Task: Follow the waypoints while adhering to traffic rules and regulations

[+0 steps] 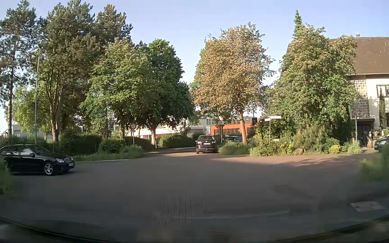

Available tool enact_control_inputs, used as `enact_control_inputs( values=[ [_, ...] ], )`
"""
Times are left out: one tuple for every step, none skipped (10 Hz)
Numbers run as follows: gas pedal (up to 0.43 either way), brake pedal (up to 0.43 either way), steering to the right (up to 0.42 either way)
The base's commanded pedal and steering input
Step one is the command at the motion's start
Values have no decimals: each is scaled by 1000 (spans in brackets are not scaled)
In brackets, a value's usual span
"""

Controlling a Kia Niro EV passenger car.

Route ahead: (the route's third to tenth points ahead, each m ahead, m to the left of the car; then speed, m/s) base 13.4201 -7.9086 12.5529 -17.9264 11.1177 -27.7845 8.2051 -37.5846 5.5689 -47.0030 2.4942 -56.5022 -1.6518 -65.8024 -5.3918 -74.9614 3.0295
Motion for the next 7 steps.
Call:
enact_control_inputs(
  values=[
    [0,0,30],
    [0,49,42],
    [0,140,43],
    [0,165,42],
    [0,177,43],
    [0,183,45],
    [0,195,49]
  ],
)
